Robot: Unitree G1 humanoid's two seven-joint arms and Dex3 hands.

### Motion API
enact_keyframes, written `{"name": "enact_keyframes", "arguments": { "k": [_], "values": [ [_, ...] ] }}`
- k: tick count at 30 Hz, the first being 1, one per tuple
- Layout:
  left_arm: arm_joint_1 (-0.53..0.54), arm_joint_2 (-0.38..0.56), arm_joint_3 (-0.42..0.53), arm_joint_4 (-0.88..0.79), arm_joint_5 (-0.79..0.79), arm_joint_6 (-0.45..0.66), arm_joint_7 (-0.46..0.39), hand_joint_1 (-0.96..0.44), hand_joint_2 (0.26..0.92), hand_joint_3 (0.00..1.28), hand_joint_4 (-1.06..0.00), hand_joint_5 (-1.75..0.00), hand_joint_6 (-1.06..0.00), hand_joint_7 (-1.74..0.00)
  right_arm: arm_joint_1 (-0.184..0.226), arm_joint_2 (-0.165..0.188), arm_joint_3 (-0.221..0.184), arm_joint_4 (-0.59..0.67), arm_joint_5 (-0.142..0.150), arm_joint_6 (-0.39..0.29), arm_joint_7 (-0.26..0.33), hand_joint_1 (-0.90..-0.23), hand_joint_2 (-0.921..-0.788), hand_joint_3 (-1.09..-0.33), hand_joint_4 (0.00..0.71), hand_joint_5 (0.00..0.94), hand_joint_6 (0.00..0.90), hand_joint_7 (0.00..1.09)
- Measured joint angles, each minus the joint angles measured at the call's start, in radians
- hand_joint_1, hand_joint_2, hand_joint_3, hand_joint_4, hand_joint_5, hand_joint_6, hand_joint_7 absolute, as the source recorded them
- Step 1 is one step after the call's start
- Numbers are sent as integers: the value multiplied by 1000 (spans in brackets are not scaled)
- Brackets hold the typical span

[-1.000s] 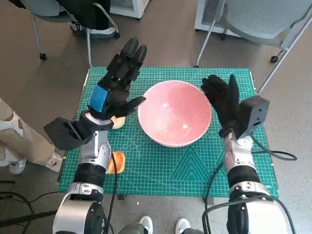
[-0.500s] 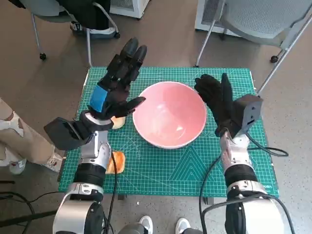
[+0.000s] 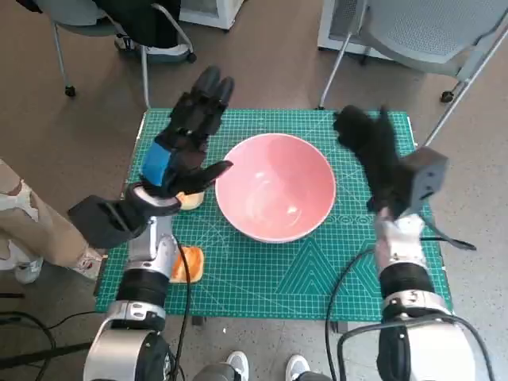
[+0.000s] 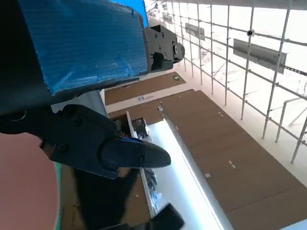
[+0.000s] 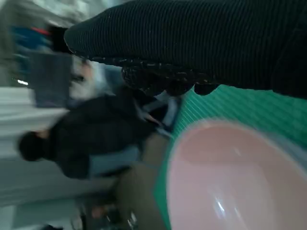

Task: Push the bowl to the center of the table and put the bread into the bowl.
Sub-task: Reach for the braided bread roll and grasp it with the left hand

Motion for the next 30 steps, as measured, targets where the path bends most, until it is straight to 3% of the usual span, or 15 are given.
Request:
{"name": "enact_keyframes", "arguments": {
  "k": [5,10,13,18,28,30],
  "values": [
    [13,5,2,-39,-14,10,5,-599,921,239,-32,-7,-161,-12,1,14,-18,-81,64,-117,83,-688,-921,-795,205,12,303,51],
    [15,3,-1,-61,-14,12,18,-594,921,245,-33,-7,-155,-9,16,56,-12,-175,133,-218,216,-695,-921,-784,205,10,302,53],
    [15,-3,-3,-64,-14,12,26,-591,921,248,-32,-6,-151,-7,32,79,-2,-215,159,-252,271,-690,-921,-774,207,10,304,56],
    [15,-11,-9,-64,-11,12,33,-585,921,250,-29,-3,-149,-6,59,95,22,-256,168,-280,317,-686,-921,-766,208,9,304,60],
    [35,-6,-12,-108,-15,32,29,-609,921,234,-25,-1,-154,-9,79,92,61,-290,131,-300,286,-673,-921,-768,209,7,298,64],
    [68,7,-16,-170,-13,46,28,-631,910,164,-10,0,-138,-5,84,92,66,-299,129,-299,282,-672,-921,-769,209,6,295,64]
  ]
}}
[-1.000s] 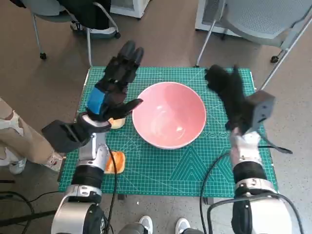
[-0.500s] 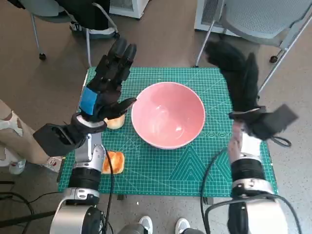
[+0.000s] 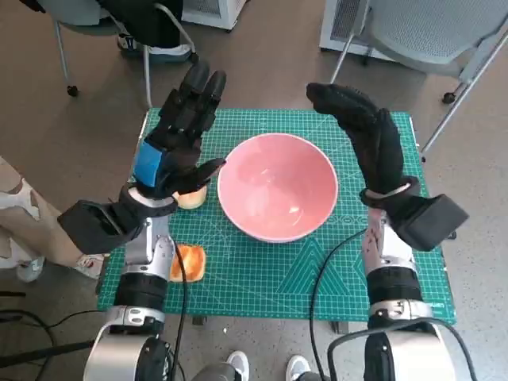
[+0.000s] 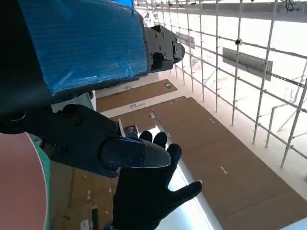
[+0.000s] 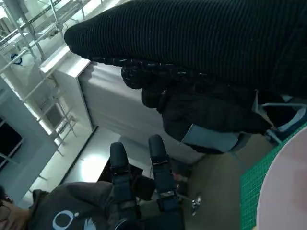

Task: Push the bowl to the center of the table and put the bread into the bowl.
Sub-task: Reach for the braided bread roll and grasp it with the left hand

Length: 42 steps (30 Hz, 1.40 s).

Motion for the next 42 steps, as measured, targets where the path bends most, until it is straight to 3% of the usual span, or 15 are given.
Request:
{"name": "enact_keyframes", "arguments": {
  "k": [6,9,12,18,28,33,42],
  "values": [
    [126,134,-10,-224,88,77,-10,-628,786,47,0,1,-57,0,15,-2,-1,-19,12,2,0,-663,-921,-769,206,4,289,65],
    [184,219,2,-320,141,133,-22,-538,717,14,1,1,-66,-16,15,-3,-1,-26,21,2,0,-659,-921,-768,205,3,287,66],
    [249,303,27,-421,185,199,-28,-442,689,6,1,1,-88,-30,15,-3,0,-33,22,2,0,-660,-921,-767,205,3,286,68],
    [379,420,84,-620,269,325,-25,-325,671,1,1,1,-135,-56,15,-3,2,-39,23,2,0,-661,-921,-766,206,3,285,72],
    [579,508,113,-957,399,534,22,-299,670,1,-48,-22,-208,-86,19,10,17,-40,24,11,2,-649,-921,-771,205,2,280,78],
    [636,521,62,-1041,519,653,49,-294,670,1,-105,-39,-245,-93,22,13,19,-37,28,20,5,-649,-921,-772,205,2,278,82],
    [656,535,-150,-1150,819,977,39,-260,685,7,-110,-15,-270,-71,28,12,17,-38,53,36,25,-651,-921,-774,204,1,275,89]
  ]
}}
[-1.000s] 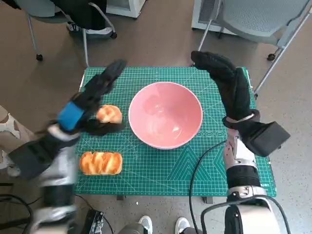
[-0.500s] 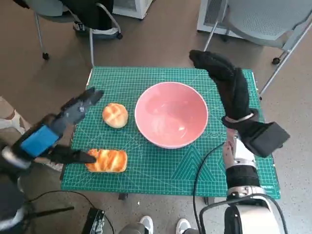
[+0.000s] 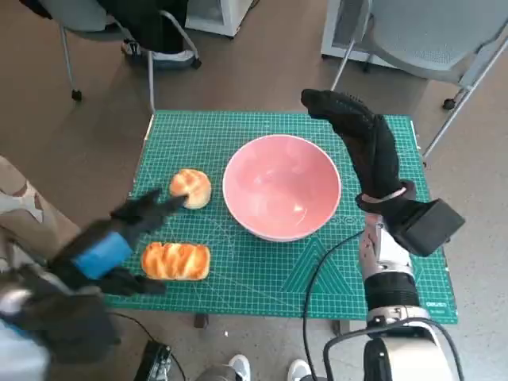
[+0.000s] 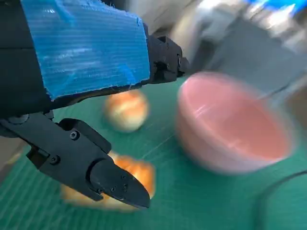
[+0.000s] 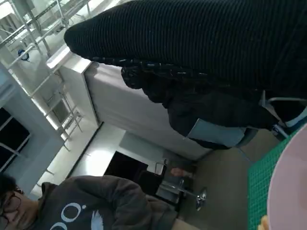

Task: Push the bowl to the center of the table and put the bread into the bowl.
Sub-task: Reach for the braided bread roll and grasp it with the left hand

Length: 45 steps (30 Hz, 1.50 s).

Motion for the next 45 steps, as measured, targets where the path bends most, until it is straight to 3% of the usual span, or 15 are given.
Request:
{"name": "enact_keyframes", "arguments": {
  "k": [5,14,35,45],
  "values": [
    [-10,0,-90,11,82,51,-2,-313,692,9,-113,-9,-276,-55,3,0,-2,-2,14,10,15,-653,-921,-773,205,1,274,94],
    [-41,-8,-147,98,110,24,49,-336,698,9,-122,-6,-286,-35,6,-2,-15,-6,50,27,43,-653,-921,-771,205,1,272,105],
    [-104,-31,-240,225,190,69,63,-320,702,8,-139,-5,-308,-15,38,-2,-20,-45,56,35,59,-663,-921,-765,206,1,262,126],
    [-134,-44,-276,277,234,109,67,-226,707,9,-244,-31,-445,-57,46,-2,-20,-60,56,37,59,-661,-921,-765,207,1,256,136]
  ]
}}
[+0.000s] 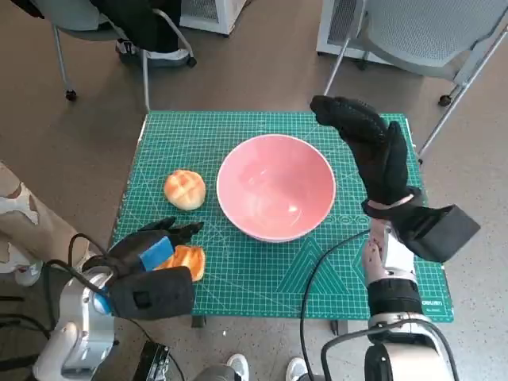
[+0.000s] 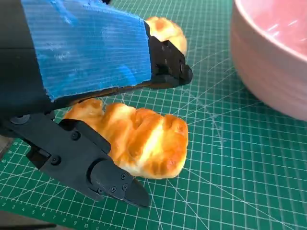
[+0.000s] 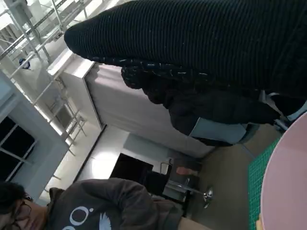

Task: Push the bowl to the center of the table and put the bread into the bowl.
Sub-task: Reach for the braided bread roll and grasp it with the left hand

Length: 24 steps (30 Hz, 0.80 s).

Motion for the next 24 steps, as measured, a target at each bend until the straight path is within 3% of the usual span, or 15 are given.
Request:
{"name": "enact_keyframes", "arguments": {
  "k": [14,16,18,19,20,22,24],
  "values": [
    [-27,-18,-34,77,50,29,45,-53,745,30,-484,-64,-643,-106,6,1,1,-16,0,9,0,-662,-921,-764,207,1,247,153],
    [-31,-21,-36,82,54,29,55,-22,755,35,-605,-274,-677,-139,6,1,1,-18,1,10,0,-662,-921,-764,207,1,246,155],
    [-33,-22,-37,90,58,25,67,178,793,95,-687,-698,-725,-206,6,2,1,-21,1,12,0,-662,-921,-764,207,1,245,158],
    [-34,-22,-37,93,59,23,72,114,819,107,-691,-859,-716,-536,6,2,1,-22,1,12,0,-662,-921,-764,207,1,244,159],
    [-35,-22,-36,97,59,20,80,92,829,112,-689,-919,-709,-657,6,3,1,-24,2,14,0,-662,-921,-764,207,1,244,160],
    [-35,-22,-35,108,58,6,98,42,851,136,-686,-1174,-708,-803,6,3,1,-26,3,17,0,-663,-921,-763,208,1,242,163],
    [-35,-22,-32,119,54,-15,119,28,837,178,-684,-1240,-713,-841,6,3,1,-26,10,20,0,-664,-921,-762,208,1,241,165]
  ]
}}
